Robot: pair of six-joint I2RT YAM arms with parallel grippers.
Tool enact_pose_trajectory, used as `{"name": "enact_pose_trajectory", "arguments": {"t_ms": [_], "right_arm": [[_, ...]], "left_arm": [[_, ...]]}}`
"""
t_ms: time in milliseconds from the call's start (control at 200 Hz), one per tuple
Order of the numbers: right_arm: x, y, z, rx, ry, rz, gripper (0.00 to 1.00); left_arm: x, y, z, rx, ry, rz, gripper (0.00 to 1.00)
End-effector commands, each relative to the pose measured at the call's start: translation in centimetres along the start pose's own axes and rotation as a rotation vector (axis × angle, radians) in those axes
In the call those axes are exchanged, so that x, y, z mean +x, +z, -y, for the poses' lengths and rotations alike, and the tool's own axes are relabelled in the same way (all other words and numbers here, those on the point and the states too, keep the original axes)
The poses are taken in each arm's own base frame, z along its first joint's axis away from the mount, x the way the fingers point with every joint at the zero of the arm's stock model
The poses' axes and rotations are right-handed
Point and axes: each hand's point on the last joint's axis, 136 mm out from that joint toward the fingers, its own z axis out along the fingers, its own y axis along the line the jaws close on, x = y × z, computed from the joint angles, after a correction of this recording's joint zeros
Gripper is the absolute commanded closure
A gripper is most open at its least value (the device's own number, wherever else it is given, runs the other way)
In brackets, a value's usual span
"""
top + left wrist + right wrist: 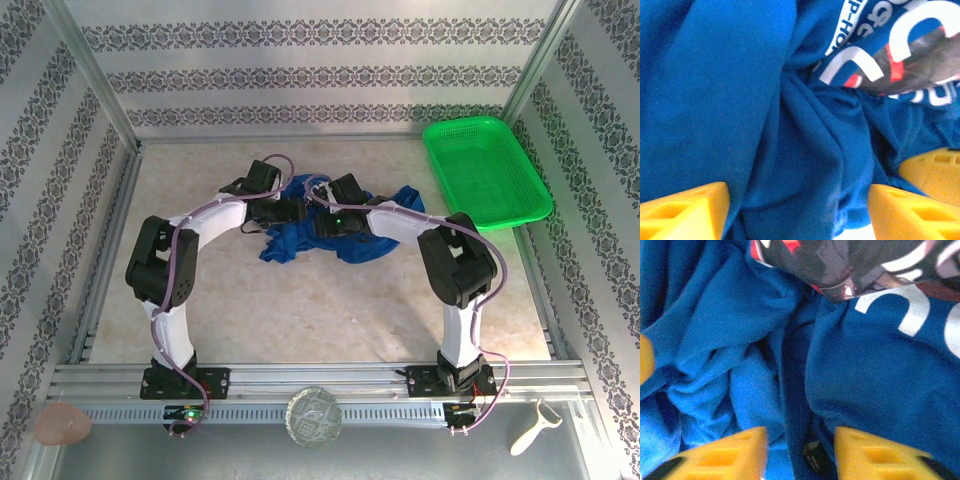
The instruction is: Fold the inside-out t-shirt
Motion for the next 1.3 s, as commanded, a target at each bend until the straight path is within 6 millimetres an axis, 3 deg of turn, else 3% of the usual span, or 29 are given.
{"name": "enact_pose_trajectory", "arguments": {"t_ms": [0,20,105,195,320,420,555,630,714,829,899,969,1034,1079,1209,1294], "right_arm": [[-1.0,-0.3,0.9,-0.027,0.049,0.001,0.93],[-1.2,-0.7,1.1,-0.034,0.061,0.007,1.00],[-2.5,-3.4,1.9,-0.072,0.099,0.058,1.00],[-4.4,-8.2,2.4,-0.115,0.132,0.162,1.00],[-5.9,-15.2,3.0,-0.148,0.144,0.294,1.00],[-5.4,-19.8,3.2,-0.162,0.150,0.379,1.00],[-3.1,-23.7,4.7,-0.096,0.197,0.488,1.00],[-1.3,-23.9,6.9,-0.014,0.254,0.517,1.00],[0.7,-22.9,10.9,0.094,0.369,0.526,1.00],[3.1,-22.4,16.7,0.279,0.531,0.536,1.00],[4.5,-21.9,18.6,0.353,0.589,0.513,1.00],[5.9,-20.9,19.0,0.357,0.623,0.478,1.00],[7.2,-19.7,18.5,0.322,0.659,0.443,1.00],[8.5,-18.6,17.9,0.307,0.666,0.414,1.00],[12.2,-16.6,15.9,0.310,0.631,0.350,1.00],[14.7,-16.0,15.5,0.335,0.638,0.301,0.97]], "left_arm": [[-0.1,1.9,-0.2,0.004,0.017,-0.027,0.50],[-0.1,2.2,-0.4,0.001,0.018,-0.036,0.60],[-0.5,2.0,-0.7,0.001,0.012,-0.037,1.00],[-2.2,0.1,-0.8,0.021,-0.017,0.024,1.00],[-5.1,-5.1,0.3,0.106,-0.056,0.150,1.00],[-6.1,-9.3,1.5,0.181,-0.067,0.221,1.00],[-4.9,-13.2,2.8,0.246,-0.054,0.258,1.00],[-3.8,-14.4,2.4,0.247,-0.067,0.277,1.00],[-2.7,-14.9,1.0,0.240,-0.104,0.298,1.00],[-1.4,-14.8,-3.3,0.153,-0.210,0.319,1.00],[-0.9,-14.8,-6.8,0.076,-0.292,0.341,1.00],[-0.1,-14.7,-10.8,-0.027,-0.365,0.355,1.00],[0.4,-14.4,-13.2,-0.048,-0.413,0.350,1.00],[0.5,-14.1,-14.2,-0.034,-0.432,0.335,0.84],[0.2,-14.2,-12.7,0.056,-0.388,0.311,0.51],[-0.2,-14.9,-10.4,0.116,-0.341,0.321,0.40]]}}
